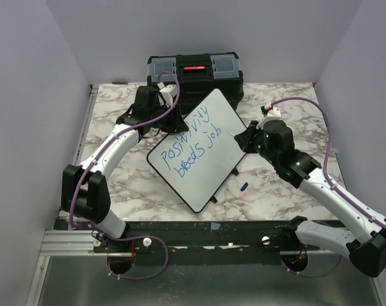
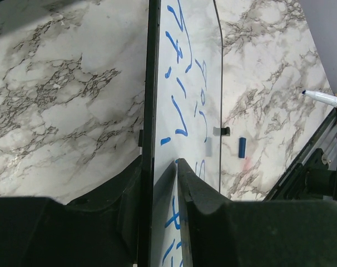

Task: Write a sentence on the whiteboard
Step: Put down the whiteboard on the whiteboard stand.

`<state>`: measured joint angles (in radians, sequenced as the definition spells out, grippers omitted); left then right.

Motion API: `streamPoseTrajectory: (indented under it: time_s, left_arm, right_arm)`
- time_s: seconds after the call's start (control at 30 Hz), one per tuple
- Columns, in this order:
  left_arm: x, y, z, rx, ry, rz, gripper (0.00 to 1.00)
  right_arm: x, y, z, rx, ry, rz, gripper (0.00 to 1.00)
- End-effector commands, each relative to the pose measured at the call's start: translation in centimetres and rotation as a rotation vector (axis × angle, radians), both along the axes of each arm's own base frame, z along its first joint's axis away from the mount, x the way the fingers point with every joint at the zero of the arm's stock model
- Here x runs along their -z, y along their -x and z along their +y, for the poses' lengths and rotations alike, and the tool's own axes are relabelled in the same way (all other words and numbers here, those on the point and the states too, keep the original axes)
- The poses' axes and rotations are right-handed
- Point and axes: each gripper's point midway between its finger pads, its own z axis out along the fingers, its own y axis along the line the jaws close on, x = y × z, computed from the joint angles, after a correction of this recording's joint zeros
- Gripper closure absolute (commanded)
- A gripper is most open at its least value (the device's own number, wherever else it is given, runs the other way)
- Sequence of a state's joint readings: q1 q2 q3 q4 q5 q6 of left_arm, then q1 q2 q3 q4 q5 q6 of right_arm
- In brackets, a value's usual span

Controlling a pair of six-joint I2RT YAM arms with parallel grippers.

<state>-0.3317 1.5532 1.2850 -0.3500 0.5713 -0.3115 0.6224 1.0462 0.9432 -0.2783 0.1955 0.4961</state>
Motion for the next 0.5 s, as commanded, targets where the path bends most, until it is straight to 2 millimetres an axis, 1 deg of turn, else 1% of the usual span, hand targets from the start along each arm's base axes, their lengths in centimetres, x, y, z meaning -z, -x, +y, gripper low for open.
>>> streamPoseTrajectory:
  time_s: [0.0,0.33,0.47]
  left_arm:
    - [1.12,1.31,-1.2,0.056,-0.005,0.035,0.7]
    - [0.92,0.92,-1.22,0.046,-0.003,0.031,0.63]
    - [0.55,0.71,-1.13,0.038,-0.007,0.022,0.59]
  right_arm:
    - [1.13,0.15,0.27,-0.016,0.018,0.019,0.99]
    - [1.84,-0.06,0.16,-0.015,0.047,0.031,0.99]
    - [1.97,-0.08,0.28,-0.02,0.05,0.035,0.99]
